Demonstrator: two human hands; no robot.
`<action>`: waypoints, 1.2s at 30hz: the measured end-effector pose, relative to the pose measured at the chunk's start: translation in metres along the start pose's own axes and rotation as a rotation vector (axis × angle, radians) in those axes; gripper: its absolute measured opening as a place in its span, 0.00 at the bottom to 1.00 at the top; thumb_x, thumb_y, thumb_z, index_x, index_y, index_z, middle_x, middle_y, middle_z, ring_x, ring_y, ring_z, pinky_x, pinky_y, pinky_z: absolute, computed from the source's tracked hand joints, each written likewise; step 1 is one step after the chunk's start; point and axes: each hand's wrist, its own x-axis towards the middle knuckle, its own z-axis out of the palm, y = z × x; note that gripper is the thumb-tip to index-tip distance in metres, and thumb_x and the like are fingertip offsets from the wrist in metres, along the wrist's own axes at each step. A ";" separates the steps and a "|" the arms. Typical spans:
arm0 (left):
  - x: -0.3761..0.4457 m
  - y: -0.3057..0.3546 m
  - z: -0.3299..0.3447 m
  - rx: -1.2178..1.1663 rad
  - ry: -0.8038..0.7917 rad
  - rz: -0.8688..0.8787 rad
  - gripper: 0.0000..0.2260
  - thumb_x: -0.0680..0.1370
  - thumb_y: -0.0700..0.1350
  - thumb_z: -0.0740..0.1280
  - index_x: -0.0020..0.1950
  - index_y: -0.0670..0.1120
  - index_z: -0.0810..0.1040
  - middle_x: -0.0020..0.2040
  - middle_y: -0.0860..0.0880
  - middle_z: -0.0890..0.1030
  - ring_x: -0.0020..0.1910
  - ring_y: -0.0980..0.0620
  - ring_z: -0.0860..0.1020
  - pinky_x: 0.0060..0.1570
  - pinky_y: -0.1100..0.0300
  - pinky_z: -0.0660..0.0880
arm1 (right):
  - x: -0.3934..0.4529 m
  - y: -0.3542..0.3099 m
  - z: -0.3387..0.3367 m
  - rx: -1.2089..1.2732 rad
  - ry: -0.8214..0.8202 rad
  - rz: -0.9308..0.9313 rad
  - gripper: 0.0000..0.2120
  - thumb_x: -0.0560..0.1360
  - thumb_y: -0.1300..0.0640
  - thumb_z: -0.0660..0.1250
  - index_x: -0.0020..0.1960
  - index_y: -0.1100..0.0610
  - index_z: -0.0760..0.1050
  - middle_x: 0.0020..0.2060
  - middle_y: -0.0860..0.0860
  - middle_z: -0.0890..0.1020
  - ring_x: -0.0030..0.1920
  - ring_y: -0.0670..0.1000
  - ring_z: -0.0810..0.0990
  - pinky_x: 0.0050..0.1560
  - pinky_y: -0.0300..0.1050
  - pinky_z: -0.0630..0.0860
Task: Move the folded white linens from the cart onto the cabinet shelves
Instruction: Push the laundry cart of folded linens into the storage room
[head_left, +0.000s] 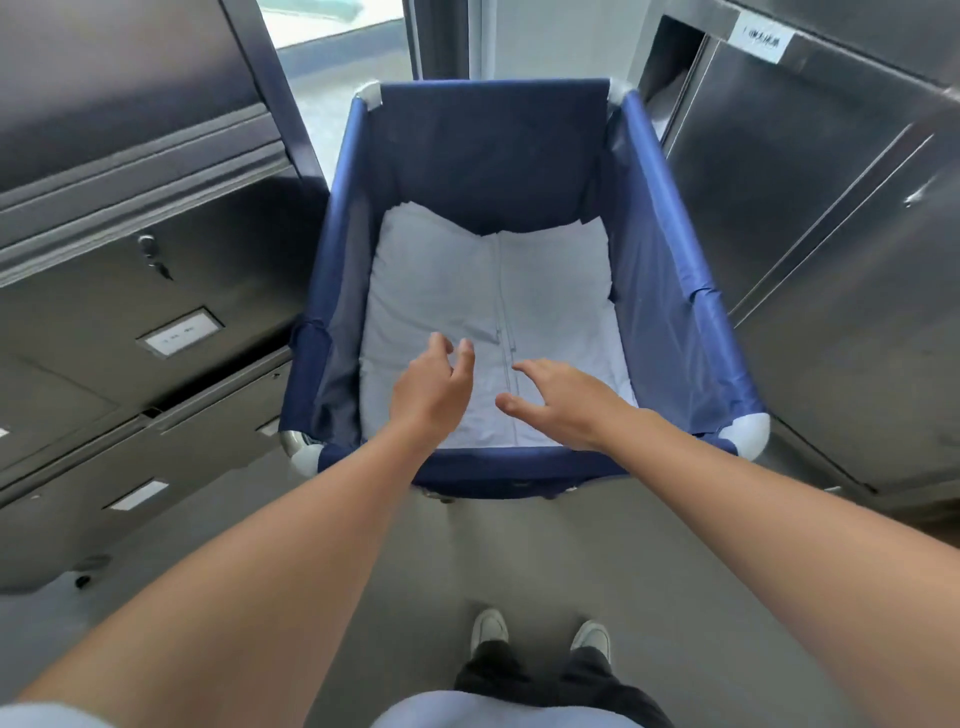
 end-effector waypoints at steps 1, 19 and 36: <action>0.003 0.007 -0.007 -0.036 0.011 -0.021 0.20 0.84 0.60 0.50 0.60 0.46 0.71 0.51 0.50 0.79 0.50 0.45 0.76 0.46 0.52 0.67 | 0.000 -0.003 -0.009 -0.005 0.008 0.006 0.37 0.78 0.31 0.54 0.78 0.53 0.59 0.75 0.50 0.66 0.74 0.51 0.64 0.70 0.52 0.66; 0.002 0.135 -0.134 -0.941 0.045 -0.168 0.30 0.82 0.66 0.49 0.79 0.49 0.62 0.75 0.48 0.69 0.71 0.47 0.70 0.74 0.46 0.61 | -0.037 -0.061 -0.142 1.002 0.412 -0.005 0.27 0.82 0.36 0.51 0.72 0.53 0.67 0.63 0.52 0.75 0.66 0.53 0.73 0.72 0.57 0.66; -0.034 0.029 -0.036 -0.225 -0.005 -0.135 0.24 0.83 0.64 0.50 0.53 0.45 0.72 0.53 0.46 0.80 0.55 0.43 0.77 0.54 0.49 0.70 | -0.030 -0.013 -0.036 0.715 0.178 0.143 0.34 0.79 0.36 0.59 0.77 0.57 0.60 0.68 0.52 0.73 0.68 0.52 0.71 0.63 0.46 0.68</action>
